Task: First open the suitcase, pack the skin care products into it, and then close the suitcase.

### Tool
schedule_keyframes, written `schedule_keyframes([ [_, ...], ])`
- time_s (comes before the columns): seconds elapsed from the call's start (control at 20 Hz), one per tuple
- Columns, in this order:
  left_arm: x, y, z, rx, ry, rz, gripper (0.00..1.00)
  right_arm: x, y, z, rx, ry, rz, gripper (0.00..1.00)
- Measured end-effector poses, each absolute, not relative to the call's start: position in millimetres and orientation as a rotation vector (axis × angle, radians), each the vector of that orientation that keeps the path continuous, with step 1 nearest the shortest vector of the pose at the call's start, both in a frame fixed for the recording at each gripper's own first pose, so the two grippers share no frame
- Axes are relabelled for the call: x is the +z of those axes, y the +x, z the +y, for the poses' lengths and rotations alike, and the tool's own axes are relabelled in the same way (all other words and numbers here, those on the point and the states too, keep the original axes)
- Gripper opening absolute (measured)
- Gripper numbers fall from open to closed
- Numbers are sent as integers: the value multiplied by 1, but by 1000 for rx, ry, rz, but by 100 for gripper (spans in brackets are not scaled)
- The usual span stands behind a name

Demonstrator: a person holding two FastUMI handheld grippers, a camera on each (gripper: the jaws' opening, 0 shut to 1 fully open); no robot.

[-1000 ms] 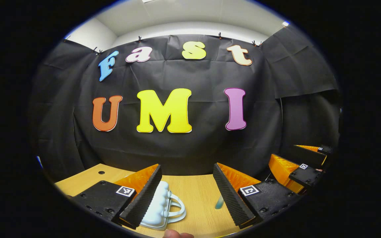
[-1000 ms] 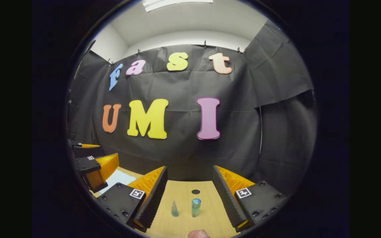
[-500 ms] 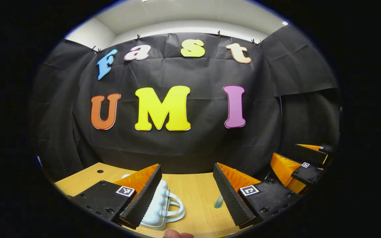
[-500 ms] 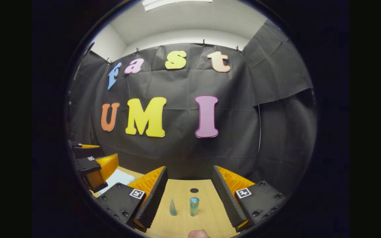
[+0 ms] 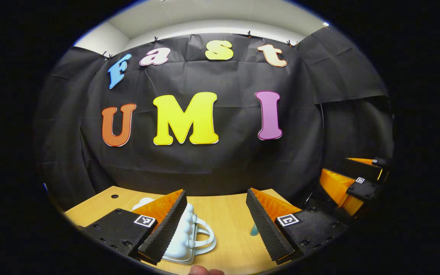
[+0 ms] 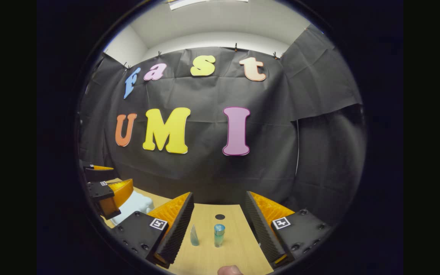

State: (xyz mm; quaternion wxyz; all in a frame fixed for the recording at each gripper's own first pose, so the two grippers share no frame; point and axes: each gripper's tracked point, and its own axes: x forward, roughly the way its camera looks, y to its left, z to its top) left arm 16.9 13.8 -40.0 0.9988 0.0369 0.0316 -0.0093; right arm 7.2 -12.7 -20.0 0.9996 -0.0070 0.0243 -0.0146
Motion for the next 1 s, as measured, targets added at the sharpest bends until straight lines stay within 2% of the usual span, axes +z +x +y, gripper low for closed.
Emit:
schedule_keyframes([
  [0.5,-142,45,31,-185,414,292,99,-47,-1,-41,-75,-44,129,81],
  [1.0,-244,63,62,-214,904,563,97,-54,-12,-78,-154,-70,159,81],
])
